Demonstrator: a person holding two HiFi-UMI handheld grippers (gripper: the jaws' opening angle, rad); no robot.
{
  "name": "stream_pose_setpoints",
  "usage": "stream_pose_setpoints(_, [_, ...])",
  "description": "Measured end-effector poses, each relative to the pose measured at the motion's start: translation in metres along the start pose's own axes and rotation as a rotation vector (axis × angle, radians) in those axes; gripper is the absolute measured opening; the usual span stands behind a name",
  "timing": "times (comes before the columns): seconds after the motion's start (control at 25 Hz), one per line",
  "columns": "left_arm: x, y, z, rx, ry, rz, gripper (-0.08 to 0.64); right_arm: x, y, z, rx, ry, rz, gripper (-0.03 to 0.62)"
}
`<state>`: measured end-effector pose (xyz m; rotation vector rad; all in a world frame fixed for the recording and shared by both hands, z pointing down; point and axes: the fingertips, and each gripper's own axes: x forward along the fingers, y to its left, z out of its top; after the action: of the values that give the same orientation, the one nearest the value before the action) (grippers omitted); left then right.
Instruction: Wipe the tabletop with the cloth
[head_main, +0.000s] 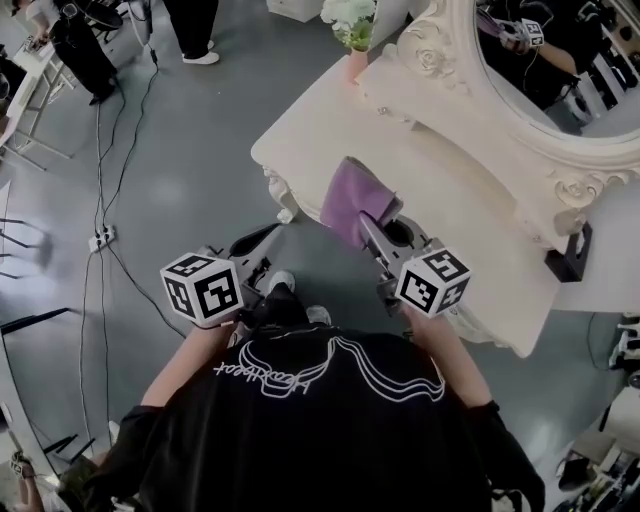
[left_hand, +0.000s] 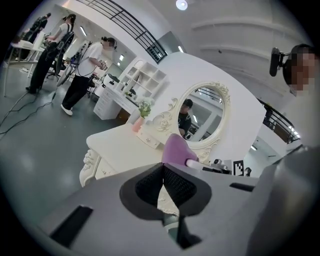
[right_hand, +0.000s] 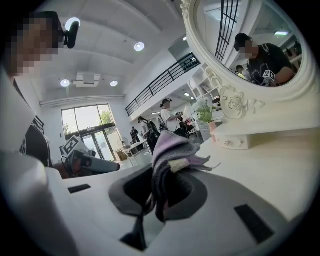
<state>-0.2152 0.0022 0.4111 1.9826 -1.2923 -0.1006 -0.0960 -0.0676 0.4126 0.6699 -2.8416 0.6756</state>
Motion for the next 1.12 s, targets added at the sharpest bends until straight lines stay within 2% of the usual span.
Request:
stream_pose_setpoints(0.28, [0.041, 0.048, 0.033, -0.020, 0.060, -0.037, 0.005, 0.055, -0.034, 0.020, 0.002, 0.014, -0.071, 0.051])
stream_pose_setpoints(0.72, [0.087, 0.135, 0.125, -0.004, 0.095, -0.107, 0.005, 0.167, -0.077, 0.051, 0.005, 0.053, -0.180, 0.051])
stream_pose_setpoints(1.12, [0.109, 0.183, 0.160, -0.035, 0.114, -0.168, 0.005, 0.239, -0.108, 0.045, -0.041, 0.144, -0.268, 0.051])
